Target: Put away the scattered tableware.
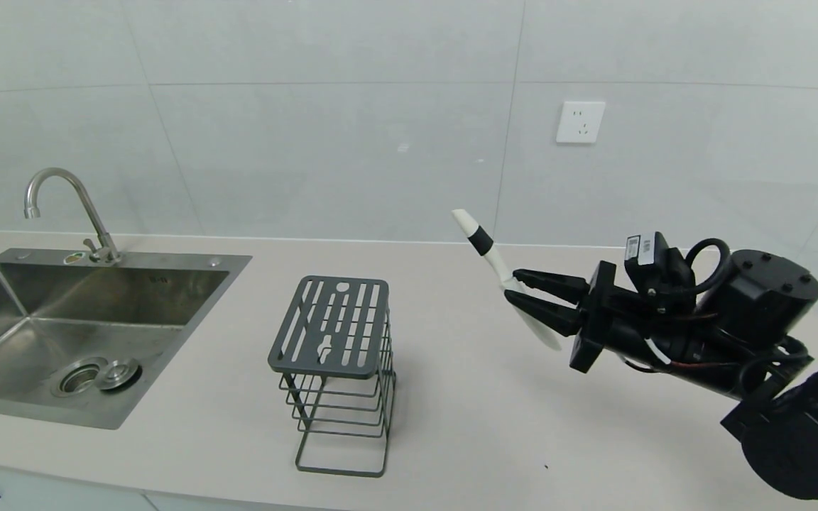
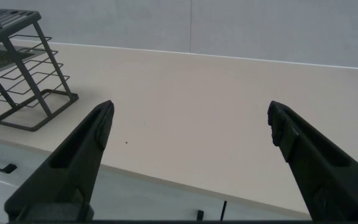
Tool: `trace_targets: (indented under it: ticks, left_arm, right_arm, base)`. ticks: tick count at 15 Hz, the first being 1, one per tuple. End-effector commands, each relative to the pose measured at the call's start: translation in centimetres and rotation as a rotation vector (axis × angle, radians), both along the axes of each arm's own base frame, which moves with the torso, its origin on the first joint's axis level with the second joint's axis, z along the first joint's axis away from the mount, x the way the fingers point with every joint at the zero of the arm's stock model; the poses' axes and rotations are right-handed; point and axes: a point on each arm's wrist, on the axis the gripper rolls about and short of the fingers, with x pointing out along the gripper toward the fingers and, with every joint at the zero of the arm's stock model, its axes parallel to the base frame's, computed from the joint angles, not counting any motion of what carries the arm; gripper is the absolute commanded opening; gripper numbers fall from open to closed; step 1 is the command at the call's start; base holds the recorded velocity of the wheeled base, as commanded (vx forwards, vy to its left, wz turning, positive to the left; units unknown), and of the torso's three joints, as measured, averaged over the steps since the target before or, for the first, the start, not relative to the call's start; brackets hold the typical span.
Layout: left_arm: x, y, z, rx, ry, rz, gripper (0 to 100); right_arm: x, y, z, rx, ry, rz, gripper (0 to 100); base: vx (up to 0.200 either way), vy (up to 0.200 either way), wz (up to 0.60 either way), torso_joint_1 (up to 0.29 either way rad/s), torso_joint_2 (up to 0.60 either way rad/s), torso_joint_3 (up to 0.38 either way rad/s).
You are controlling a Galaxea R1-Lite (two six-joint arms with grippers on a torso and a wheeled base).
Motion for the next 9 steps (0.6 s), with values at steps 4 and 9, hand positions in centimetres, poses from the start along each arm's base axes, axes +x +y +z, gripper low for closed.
trace_targets:
  ticks: [4,9]
  left_arm:
    - [9.9,-2.0,1.7,0.024,0.192,-0.169,100]
    - [16.5,-6.8,0.9,0.043,0.19,-0.355,100]
  right_arm:
    - [-1.0,0.6,1.9,0.037,-0.067,0.032,0]
    - [-0.8,0.7,2.9,0.056,-0.105,0.031,0]
  base:
    - [0.0,0.0,0.0,0.0,0.0,0.0]
    - [0.0,0.0,0.0,0.0,0.0,0.0]
